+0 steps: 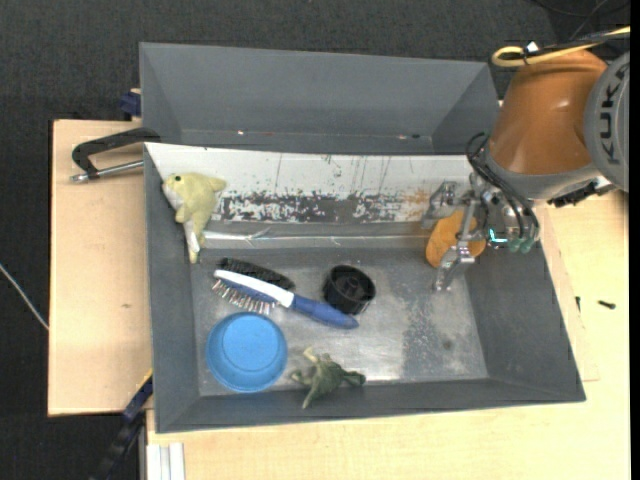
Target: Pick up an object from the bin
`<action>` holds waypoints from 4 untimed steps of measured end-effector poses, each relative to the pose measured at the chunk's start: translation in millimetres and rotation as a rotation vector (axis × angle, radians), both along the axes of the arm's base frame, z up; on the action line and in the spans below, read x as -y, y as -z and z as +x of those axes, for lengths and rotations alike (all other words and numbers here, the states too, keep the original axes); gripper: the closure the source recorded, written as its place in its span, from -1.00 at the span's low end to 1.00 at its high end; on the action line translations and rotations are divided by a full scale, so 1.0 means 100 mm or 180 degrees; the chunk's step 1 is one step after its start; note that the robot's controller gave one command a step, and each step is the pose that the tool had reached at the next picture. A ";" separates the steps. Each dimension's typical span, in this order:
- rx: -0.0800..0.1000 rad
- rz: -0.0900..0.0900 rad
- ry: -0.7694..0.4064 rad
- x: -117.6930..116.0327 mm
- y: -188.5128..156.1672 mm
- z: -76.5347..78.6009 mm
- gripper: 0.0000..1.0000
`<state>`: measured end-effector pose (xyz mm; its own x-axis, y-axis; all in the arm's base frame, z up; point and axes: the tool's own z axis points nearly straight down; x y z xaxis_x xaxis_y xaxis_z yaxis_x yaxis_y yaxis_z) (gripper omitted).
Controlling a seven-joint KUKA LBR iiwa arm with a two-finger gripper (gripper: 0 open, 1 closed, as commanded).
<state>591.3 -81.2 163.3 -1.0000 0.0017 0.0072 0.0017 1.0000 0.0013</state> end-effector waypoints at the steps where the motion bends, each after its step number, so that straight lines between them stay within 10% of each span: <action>1: 0.0004 0.0007 0.0334 -0.59 0.28 -0.46 -1.00; 2: 0.0041 0.0001 -0.0270 -1.24 0.90 -0.33 -1.00; 3: 0.0045 0.0000 -0.0267 -1.24 0.89 -0.33 1.00; 4: 0.0071 0.0006 -0.0191 -1.44 -0.48 -0.32 1.00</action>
Offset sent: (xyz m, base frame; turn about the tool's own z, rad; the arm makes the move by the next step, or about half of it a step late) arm -0.0453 0.0545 -0.0270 0.1089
